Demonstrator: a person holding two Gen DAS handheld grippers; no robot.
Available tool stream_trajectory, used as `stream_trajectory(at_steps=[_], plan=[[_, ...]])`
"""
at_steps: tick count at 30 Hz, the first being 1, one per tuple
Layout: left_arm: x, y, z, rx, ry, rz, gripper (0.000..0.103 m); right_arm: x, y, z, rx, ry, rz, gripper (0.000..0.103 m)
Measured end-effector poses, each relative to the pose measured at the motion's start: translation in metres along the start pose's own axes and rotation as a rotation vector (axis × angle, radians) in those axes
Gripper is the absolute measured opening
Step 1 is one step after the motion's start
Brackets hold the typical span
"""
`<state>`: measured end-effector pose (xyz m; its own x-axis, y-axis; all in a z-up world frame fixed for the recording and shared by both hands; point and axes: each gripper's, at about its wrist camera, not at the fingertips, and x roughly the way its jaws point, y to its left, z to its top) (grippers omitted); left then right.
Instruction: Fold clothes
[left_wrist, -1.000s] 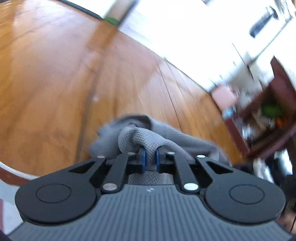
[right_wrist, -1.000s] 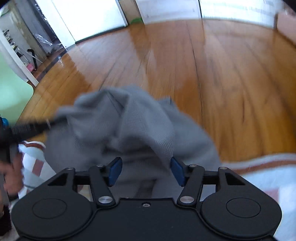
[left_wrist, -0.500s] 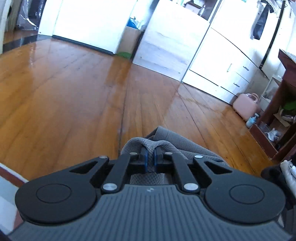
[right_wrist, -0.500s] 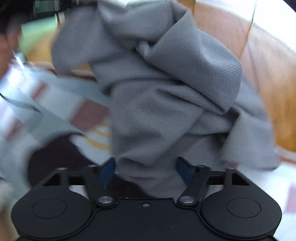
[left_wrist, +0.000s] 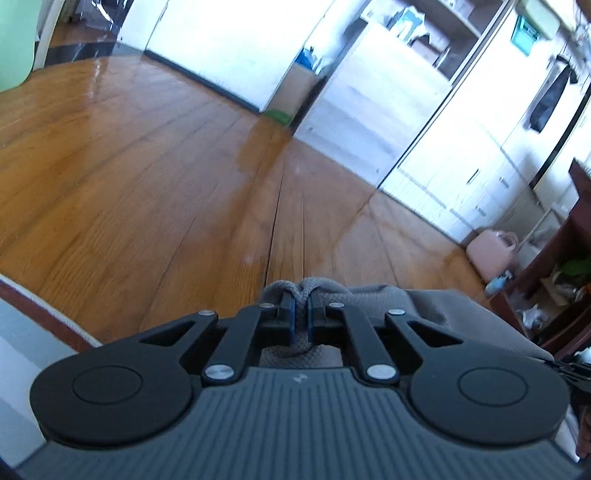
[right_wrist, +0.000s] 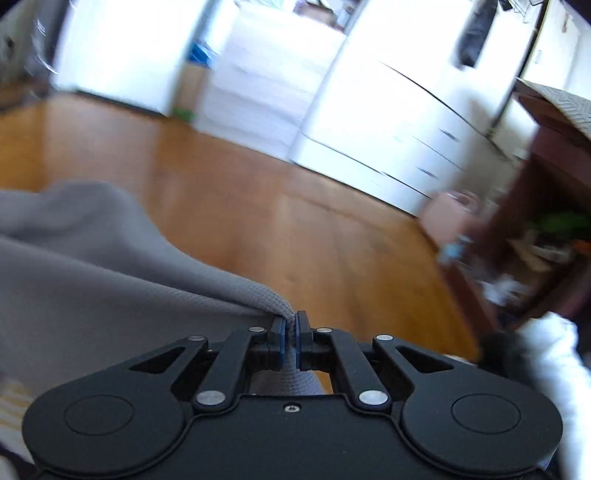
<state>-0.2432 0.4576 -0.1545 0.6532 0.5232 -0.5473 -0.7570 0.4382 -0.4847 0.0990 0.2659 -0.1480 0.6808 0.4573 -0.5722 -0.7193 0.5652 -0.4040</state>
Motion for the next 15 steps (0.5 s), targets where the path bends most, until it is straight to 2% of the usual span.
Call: stream_trajectory(at_steps=[1,2,5,6,10,13,15], plan=[[0.001,0.001,-0.001,0.002,0.011,0.012,0.005,0.01,-0.001,-0.003,-0.005,0.029,-0.036,0.006],[0.003,0.001,-0.003,0.004,0.021,0.023,0.005,0.019,-0.001,-0.006,-0.009,0.057,-0.069,0.017],[0.003,0.006,-0.005,-0.01,0.032,0.05,0.005,0.028,0.0,-0.021,0.024,0.111,-0.043,0.045],[0.0,0.009,-0.004,-0.027,0.024,0.054,0.005,0.03,0.0,-0.026,0.034,0.127,-0.031,0.046],[-0.009,0.022,-0.002,-0.091,-0.006,0.07,0.005,0.012,0.018,-0.04,0.018,0.082,0.184,0.047],[-0.016,0.032,0.0,-0.14,-0.028,0.082,0.005,-0.001,0.031,-0.051,0.004,0.049,0.344,0.057],[-0.021,0.038,0.001,-0.172,-0.043,0.09,0.005,0.001,0.047,-0.059,-0.062,0.069,0.388,0.059]])
